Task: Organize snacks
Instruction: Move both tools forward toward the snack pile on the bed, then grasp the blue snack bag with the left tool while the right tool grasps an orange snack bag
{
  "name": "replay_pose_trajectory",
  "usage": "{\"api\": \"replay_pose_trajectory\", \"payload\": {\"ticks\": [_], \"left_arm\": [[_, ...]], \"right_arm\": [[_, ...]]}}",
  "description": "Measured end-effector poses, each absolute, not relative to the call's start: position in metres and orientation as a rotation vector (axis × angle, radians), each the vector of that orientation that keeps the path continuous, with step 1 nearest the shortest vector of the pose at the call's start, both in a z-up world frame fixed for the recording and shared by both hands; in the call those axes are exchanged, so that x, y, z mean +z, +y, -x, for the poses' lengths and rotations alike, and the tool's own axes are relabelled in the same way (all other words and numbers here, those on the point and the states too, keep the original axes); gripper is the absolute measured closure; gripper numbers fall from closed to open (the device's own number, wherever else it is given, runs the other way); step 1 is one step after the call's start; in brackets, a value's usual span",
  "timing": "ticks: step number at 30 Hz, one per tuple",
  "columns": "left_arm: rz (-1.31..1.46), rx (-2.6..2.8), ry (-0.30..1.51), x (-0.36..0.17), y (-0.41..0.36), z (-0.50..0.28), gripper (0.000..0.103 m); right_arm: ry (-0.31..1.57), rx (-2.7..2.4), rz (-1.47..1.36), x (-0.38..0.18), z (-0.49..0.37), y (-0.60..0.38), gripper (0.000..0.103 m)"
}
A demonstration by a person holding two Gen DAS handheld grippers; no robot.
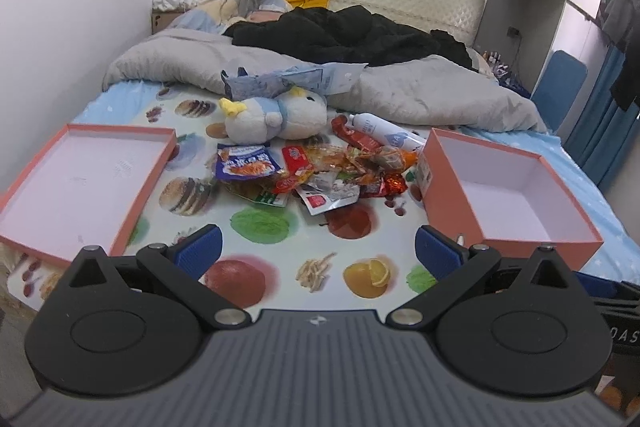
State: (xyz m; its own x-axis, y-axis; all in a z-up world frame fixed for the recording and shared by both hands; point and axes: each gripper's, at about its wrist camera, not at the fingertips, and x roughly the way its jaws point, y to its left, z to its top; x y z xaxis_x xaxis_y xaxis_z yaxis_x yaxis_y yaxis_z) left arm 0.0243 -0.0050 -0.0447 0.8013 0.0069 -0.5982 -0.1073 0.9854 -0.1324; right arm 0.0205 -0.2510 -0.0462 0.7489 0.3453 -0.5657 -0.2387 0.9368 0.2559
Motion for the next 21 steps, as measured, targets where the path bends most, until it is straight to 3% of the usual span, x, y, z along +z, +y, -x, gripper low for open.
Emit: {"api": "replay_pose_trajectory", "payload": {"ticks": [21], "left_arm": [[0.181, 0.081, 0.716, -0.087, 0.025, -0.08, 0.0]], "right_arm": [[0.663, 0.3, -0.198, -0.074, -0.058, -0.231, 0.002]]}}
